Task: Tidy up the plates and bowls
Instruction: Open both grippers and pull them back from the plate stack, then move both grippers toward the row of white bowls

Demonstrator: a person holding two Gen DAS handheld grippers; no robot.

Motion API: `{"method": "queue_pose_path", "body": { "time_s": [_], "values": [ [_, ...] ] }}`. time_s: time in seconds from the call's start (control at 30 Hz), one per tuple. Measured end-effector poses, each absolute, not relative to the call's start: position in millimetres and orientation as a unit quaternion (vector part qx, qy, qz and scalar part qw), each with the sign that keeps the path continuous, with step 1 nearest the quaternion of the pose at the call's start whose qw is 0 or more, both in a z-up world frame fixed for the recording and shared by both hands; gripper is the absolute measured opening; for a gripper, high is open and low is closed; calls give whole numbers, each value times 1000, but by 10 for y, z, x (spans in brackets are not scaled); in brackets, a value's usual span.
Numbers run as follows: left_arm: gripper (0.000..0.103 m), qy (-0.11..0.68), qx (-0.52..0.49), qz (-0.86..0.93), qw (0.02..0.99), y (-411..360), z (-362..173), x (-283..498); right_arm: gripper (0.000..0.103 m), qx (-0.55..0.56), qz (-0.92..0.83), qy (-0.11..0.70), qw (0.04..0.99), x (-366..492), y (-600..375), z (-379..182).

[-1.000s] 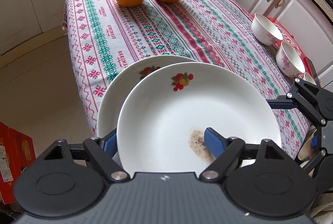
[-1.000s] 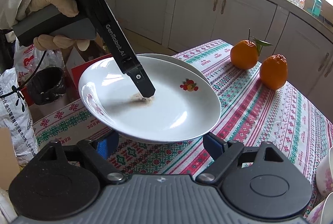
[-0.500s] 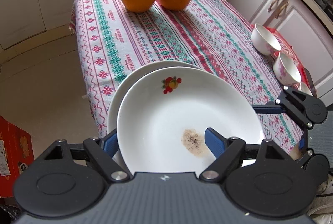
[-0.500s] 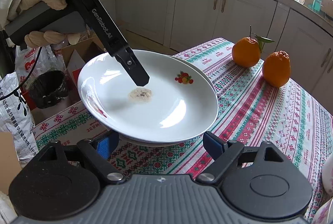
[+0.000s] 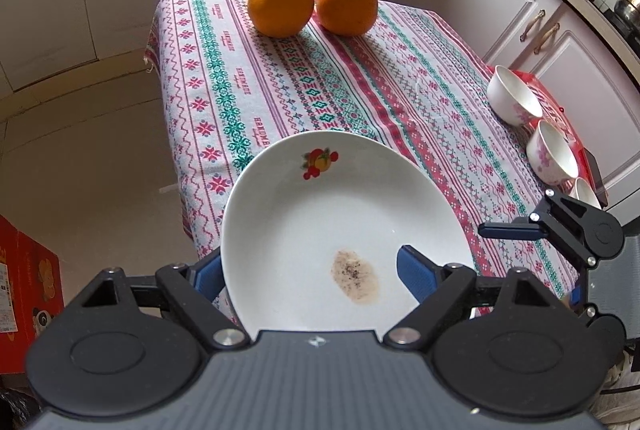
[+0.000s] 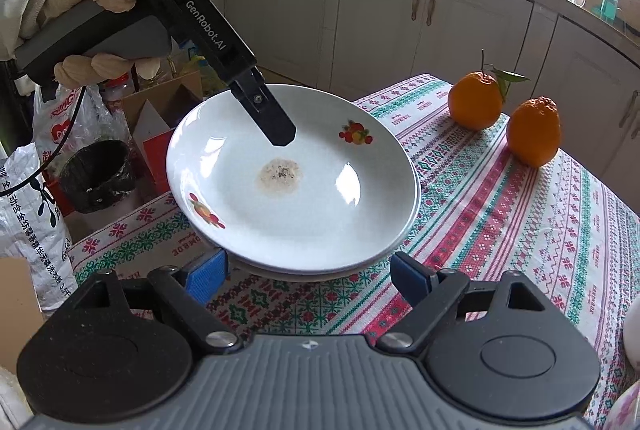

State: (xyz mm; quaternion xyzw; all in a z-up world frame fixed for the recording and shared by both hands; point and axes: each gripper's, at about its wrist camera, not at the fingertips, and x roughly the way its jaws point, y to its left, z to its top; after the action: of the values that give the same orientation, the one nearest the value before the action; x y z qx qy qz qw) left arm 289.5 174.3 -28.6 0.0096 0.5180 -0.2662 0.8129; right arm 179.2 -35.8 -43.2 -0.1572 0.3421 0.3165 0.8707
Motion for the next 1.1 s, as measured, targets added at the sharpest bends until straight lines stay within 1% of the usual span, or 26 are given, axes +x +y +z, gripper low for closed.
{"method": "queue_pose_path", "body": {
  "time_s": [0.13,0.27,0.5,0.6,0.7,0.93,1.03,1.1],
  "values": [
    [88,517,14,-261,815,1730,-279,2893,92,-152,315,338,874,1760,-393,-387],
    [88,515,41,-246,820,1709,-274,2887,96,-153,308,331,878,1714,-434,-357],
    [89,486,49,-252,835,1633,-146,2800,100,-148,294,327,886,1647,-554,-306],
    [90,464,71,-257,845,1486,-67,2692,103,-143,278,326,892,1634,-654,-261],
    [93,441,97,-266,852,1290,-17,2544,103,-138,261,322,899,1597,-774,-204],
    [93,381,128,-295,867,785,51,2116,103,-133,216,307,917,1366,-1125,-77],
    [98,359,129,-311,871,558,45,1923,103,-131,193,302,925,1226,-1357,-38],
    [99,347,131,-320,872,400,15,1808,103,-125,173,300,930,1126,-1548,-27]
  ]
}}
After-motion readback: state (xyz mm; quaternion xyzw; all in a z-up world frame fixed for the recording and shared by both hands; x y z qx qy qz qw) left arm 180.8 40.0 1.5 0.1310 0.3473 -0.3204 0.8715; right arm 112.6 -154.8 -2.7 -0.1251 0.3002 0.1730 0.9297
